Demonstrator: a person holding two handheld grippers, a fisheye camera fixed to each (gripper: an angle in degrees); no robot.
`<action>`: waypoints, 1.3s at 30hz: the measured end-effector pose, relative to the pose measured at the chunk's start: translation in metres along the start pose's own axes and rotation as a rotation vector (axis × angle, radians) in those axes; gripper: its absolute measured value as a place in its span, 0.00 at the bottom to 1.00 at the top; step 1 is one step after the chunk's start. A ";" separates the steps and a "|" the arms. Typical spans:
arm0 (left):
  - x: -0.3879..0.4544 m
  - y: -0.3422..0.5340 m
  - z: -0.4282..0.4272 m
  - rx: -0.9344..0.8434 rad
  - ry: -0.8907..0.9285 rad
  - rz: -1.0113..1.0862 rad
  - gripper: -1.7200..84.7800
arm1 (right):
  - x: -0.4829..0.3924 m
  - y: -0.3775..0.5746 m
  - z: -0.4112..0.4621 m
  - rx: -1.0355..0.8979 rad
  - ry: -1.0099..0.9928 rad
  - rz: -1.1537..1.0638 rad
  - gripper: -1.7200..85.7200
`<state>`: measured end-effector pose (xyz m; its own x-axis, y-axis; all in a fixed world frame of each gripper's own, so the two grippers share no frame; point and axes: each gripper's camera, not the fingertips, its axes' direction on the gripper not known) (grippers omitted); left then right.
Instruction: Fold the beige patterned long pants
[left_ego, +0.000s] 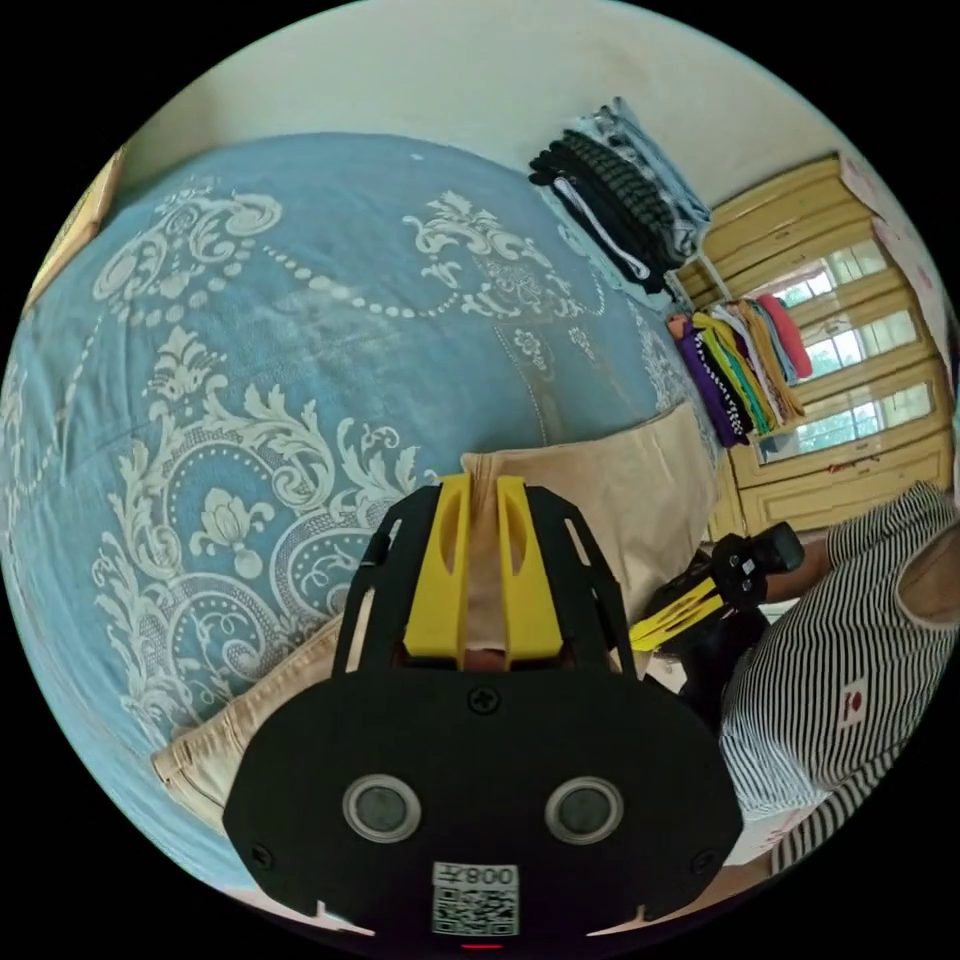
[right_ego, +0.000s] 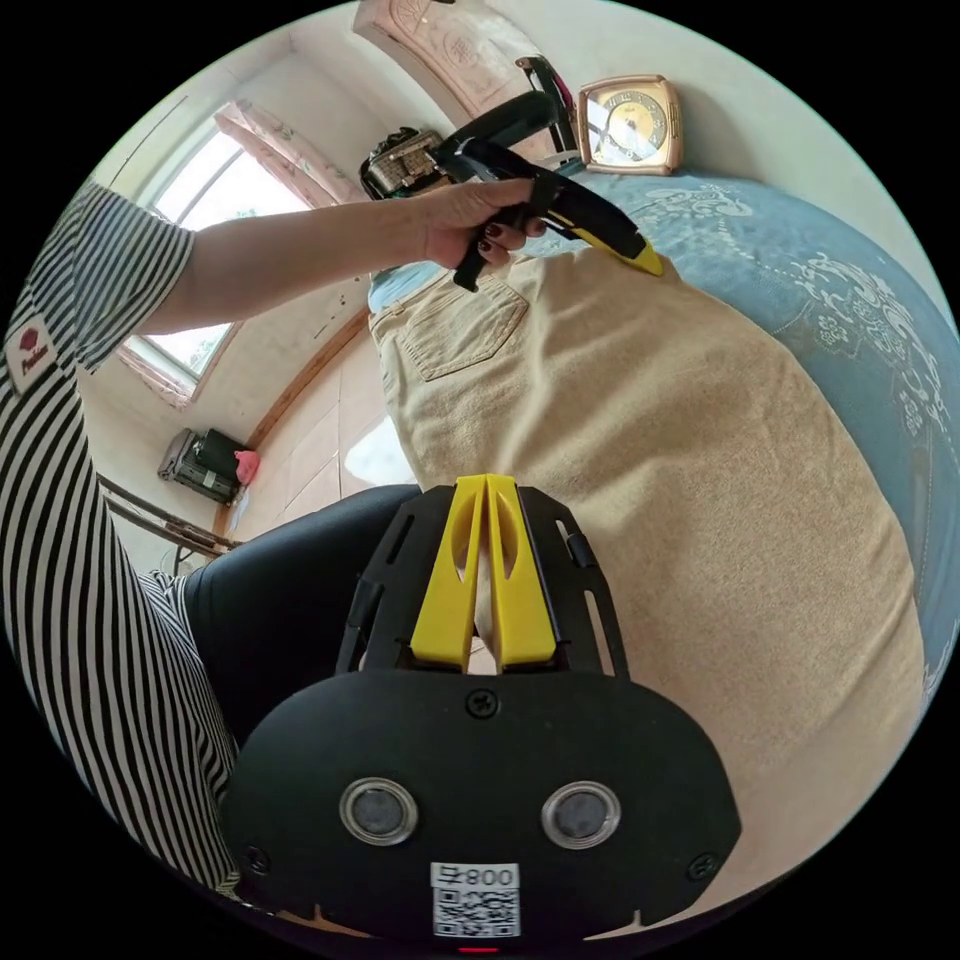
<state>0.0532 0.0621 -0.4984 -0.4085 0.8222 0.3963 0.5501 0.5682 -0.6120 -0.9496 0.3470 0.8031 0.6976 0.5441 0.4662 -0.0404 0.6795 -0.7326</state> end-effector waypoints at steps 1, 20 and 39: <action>0.005 0.003 -0.005 0.026 -0.001 0.018 0.07 | 0.000 0.004 -0.002 0.014 -0.001 -0.005 0.02; 0.088 0.001 -0.068 0.219 -0.145 -0.115 0.05 | 0.033 0.056 -0.080 0.043 -0.166 0.190 0.02; 0.242 0.028 -0.064 0.086 -0.042 -0.219 0.02 | 0.110 0.152 -0.182 0.078 0.107 0.436 0.02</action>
<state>0.0161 0.2790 -0.3759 -0.5423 0.6767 0.4980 0.3815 0.7264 -0.5716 -0.7489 0.4204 0.6531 0.6730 0.7367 0.0656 -0.3977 0.4353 -0.8077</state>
